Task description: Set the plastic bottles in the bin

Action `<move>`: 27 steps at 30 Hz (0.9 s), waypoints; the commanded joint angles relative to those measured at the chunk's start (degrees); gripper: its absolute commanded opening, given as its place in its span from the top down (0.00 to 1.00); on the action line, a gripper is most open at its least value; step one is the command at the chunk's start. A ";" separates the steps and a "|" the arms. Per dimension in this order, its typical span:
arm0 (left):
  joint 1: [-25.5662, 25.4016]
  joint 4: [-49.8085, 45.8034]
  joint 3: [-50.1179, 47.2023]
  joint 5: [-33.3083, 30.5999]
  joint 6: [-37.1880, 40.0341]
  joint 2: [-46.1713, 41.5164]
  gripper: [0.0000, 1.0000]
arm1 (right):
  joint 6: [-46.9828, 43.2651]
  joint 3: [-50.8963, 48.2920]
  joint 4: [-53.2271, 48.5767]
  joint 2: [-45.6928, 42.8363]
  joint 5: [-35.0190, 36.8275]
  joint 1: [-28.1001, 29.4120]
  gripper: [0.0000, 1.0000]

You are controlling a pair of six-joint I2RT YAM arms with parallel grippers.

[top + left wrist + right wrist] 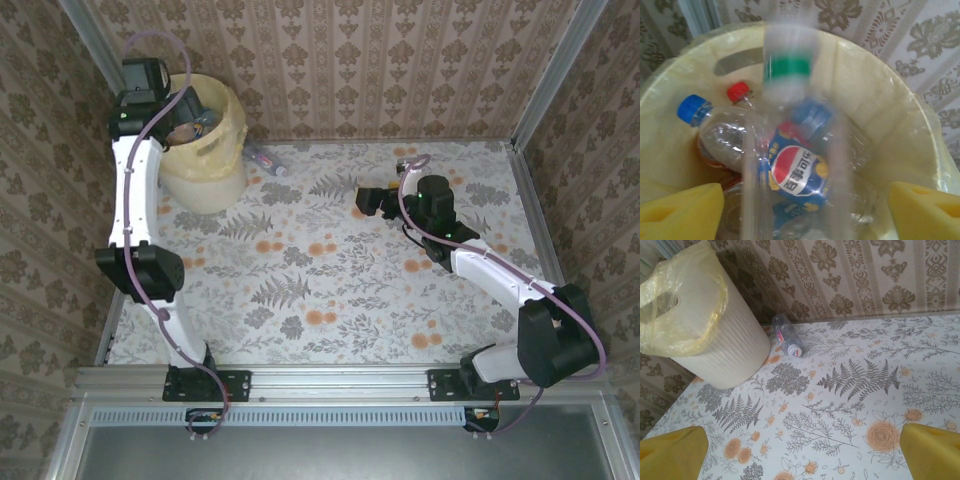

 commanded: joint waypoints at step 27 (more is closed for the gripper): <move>-10.12 14.98 -10.21 16.69 3.60 -4.76 0.00 | -0.32 -1.13 -2.00 -2.85 1.72 1.17 0.00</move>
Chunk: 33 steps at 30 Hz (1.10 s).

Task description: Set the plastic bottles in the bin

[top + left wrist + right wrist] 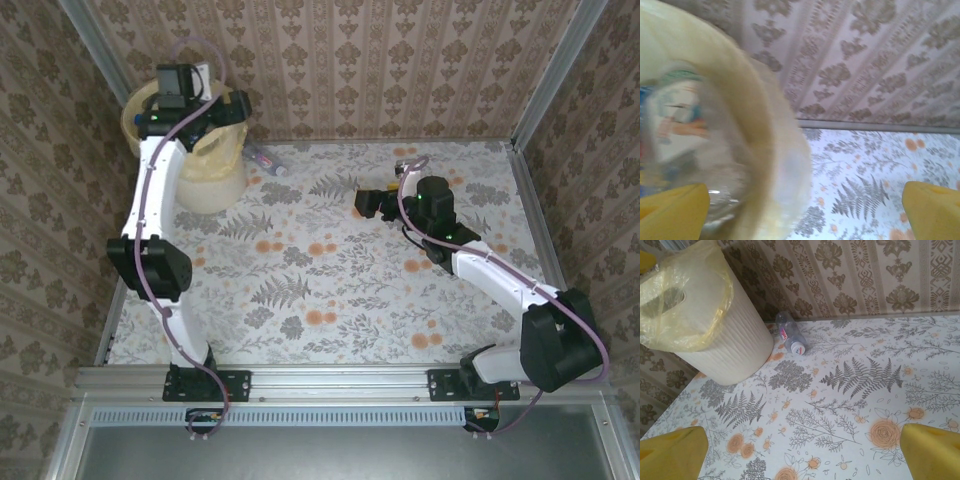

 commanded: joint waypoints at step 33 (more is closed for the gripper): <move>-22.59 12.23 -2.11 -29.40 -6.95 16.32 0.00 | 7.62 -15.72 -4.25 -17.04 19.52 -0.25 0.00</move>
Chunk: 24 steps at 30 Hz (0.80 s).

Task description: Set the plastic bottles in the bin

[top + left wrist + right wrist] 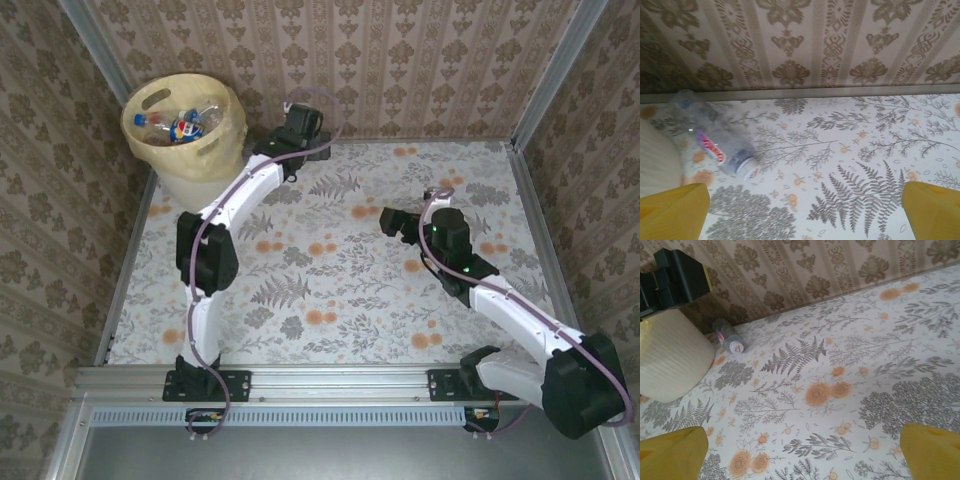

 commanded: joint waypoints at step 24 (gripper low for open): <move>4.01 -7.30 24.65 -14.13 -8.30 25.55 0.00 | 1.18 -4.66 -5.01 -7.04 10.14 -0.76 0.00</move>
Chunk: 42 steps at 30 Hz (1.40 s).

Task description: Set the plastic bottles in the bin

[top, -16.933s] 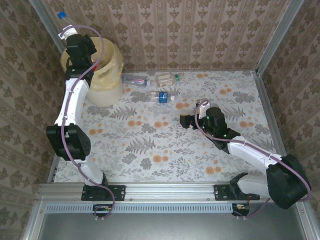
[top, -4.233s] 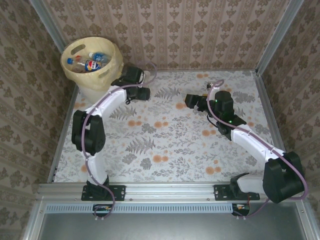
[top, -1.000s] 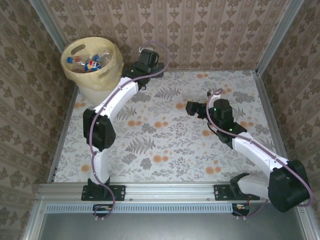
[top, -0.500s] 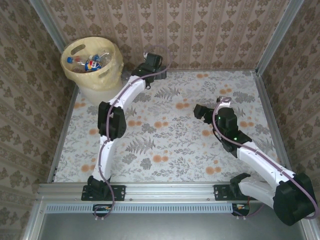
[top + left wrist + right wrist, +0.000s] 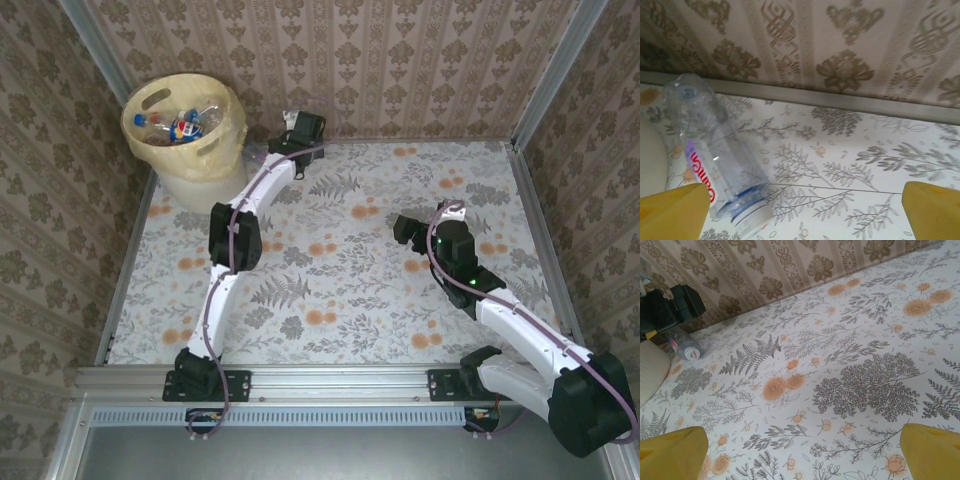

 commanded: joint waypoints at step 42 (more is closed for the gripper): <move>9.38 -0.93 -3.35 13.64 -6.37 3.73 0.50 | 0.32 0.18 -0.82 -0.49 0.13 -0.43 0.00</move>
